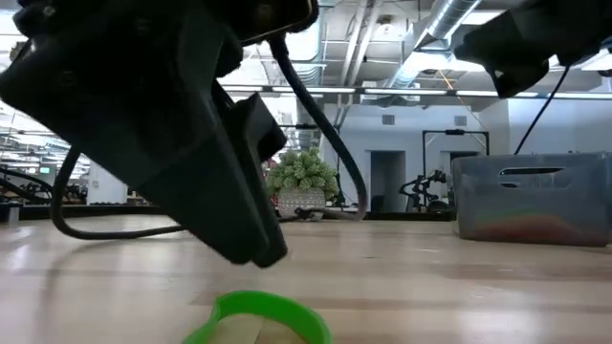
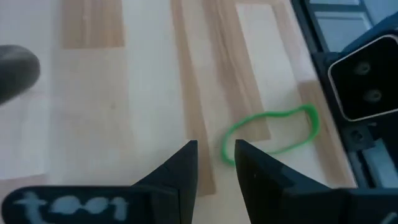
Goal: Pick and place items into bin
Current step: Put the green rubber band into the black bin
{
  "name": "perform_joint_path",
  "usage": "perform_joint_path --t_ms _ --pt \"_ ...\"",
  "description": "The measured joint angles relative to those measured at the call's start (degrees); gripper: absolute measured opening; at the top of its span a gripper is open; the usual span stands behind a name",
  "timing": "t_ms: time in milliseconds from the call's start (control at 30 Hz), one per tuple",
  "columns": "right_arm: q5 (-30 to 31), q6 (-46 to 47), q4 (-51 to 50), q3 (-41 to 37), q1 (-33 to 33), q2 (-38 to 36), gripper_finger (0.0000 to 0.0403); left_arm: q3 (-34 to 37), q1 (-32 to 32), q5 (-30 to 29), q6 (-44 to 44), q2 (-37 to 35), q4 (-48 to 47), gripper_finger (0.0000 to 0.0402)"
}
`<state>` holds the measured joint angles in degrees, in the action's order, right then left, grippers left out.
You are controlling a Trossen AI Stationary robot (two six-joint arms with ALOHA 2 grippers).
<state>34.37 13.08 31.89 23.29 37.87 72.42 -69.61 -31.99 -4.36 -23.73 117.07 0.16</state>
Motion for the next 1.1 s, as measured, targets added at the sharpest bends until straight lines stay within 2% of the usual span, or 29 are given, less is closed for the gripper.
perform_joint_path --t_ms 633,1000,1100 --pt "0.0 0.0 4.4 0.0 0.0 0.0 0.0072 0.0 -0.7 -1.1 -5.4 0.3 1.5 0.0096" --pt "-0.1 0.4 4.5 0.0 3.9 0.0 0.0072 -0.4 -3.2 -4.3 -6.4 3.2 8.1 0.0096" --pt "-0.1 0.4 5.0 0.0 5.1 0.0 0.0072 -0.3 -3.4 -7.6 -5.3 3.2 5.5 0.0096"
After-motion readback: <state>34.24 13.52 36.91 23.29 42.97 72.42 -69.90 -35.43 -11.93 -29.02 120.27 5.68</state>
